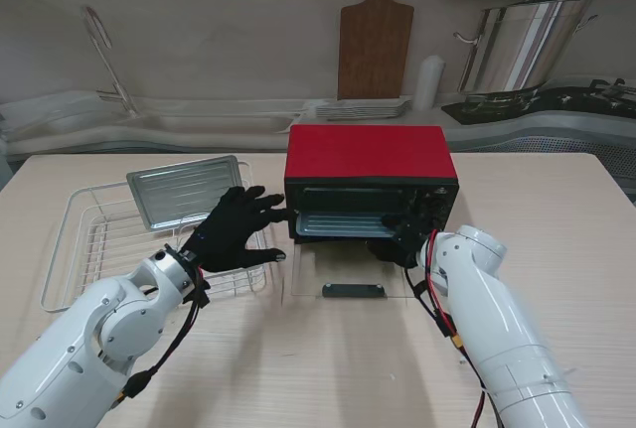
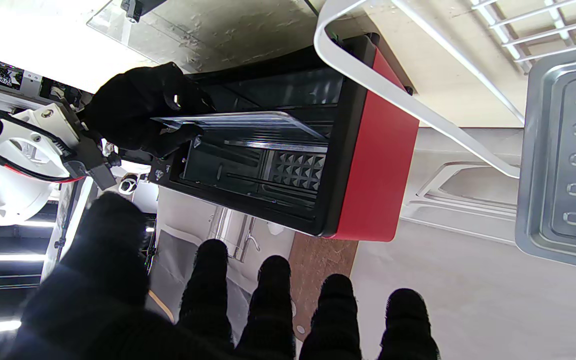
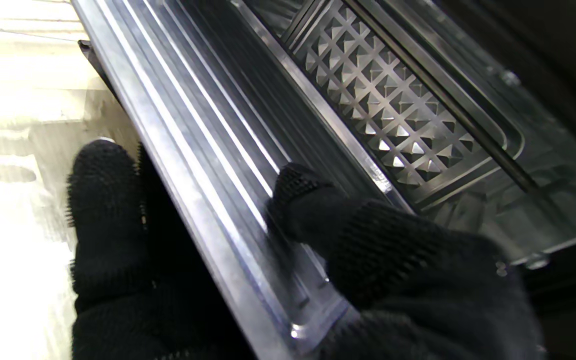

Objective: Slide the trays into the oven

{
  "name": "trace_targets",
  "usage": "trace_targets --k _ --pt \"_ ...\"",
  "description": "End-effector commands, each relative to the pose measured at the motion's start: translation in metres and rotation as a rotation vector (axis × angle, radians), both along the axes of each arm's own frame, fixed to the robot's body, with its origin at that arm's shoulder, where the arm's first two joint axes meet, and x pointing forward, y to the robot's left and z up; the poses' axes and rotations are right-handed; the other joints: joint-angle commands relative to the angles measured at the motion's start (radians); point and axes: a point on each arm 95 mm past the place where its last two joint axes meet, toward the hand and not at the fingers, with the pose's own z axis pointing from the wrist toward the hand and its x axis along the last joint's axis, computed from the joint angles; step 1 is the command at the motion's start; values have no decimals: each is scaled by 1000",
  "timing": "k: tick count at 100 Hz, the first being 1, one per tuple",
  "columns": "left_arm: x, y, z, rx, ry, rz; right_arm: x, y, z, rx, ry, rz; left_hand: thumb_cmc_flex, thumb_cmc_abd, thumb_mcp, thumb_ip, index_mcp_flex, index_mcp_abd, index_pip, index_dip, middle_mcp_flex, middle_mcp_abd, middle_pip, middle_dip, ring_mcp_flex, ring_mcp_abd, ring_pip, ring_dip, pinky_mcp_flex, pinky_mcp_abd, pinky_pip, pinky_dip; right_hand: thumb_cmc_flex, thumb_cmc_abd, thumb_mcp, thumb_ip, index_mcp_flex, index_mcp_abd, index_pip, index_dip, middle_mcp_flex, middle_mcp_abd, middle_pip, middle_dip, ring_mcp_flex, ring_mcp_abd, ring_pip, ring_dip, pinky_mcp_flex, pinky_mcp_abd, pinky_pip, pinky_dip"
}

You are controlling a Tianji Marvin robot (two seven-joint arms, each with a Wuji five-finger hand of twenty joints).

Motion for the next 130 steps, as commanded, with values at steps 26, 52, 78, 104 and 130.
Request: trace_targets --k 26,52,78,104,130 --pt "-3 -2 0 0 8 -4 -2 10 3 33 -25 14 -9 40 -35 33 -32 5 -10 -11 -40 -17 -8 -14 -30 -27 -20 -15 -21 -24 -51 -10 -127 18 -3 123 -135 -12 -90 78 -213 -50 58 53 -185 -50 -47 38 -194 -75 -86 116" --pt "-5 -3 -1 -4 8 -3 -5 6 -2 17 -22 22 -10 40 -34 33 -33 5 -9 -9 -39 -15 -6 -13 -29 -28 -19 -15 -20 -24 -51 -10 -224 -47 28 133 -191 -26 -69 157 -257 -70 80 61 -233 -75 -29 56 -246 -60 -82 167" --pt "-6 -3 -2 -8 3 -4 -9 -2 -7 6 -24 21 -10 39 -33 33 -32 7 -7 -8 -37 -15 -4 -12 -28 -28 -19 -15 -19 -23 -51 -10 -319 -70 28 136 -217 -31 -71 169 -257 -77 63 53 -245 -74 -49 49 -276 -24 -69 196" --pt "-7 -3 -2 -11 4 -6 -13 -8 -9 0 -22 15 -11 38 -32 32 -32 8 -5 -6 -38 -17 -3 -11 -28 -28 -19 -15 -18 -23 -50 -10 -338 -62 16 137 -241 -8 -93 160 -265 -65 24 37 -252 -67 -83 33 -281 -25 -79 201" --pt "-7 -3 -3 -15 4 -9 -17 -13 -11 -11 -27 9 -11 38 -30 32 -32 9 -5 -5 -38 -16 -3 -11 -29 -29 -19 -15 -19 -23 -51 -10 -344 -54 -2 141 -258 26 -176 117 -296 -47 -54 9 -269 -63 -218 -31 -306 -57 -166 167"
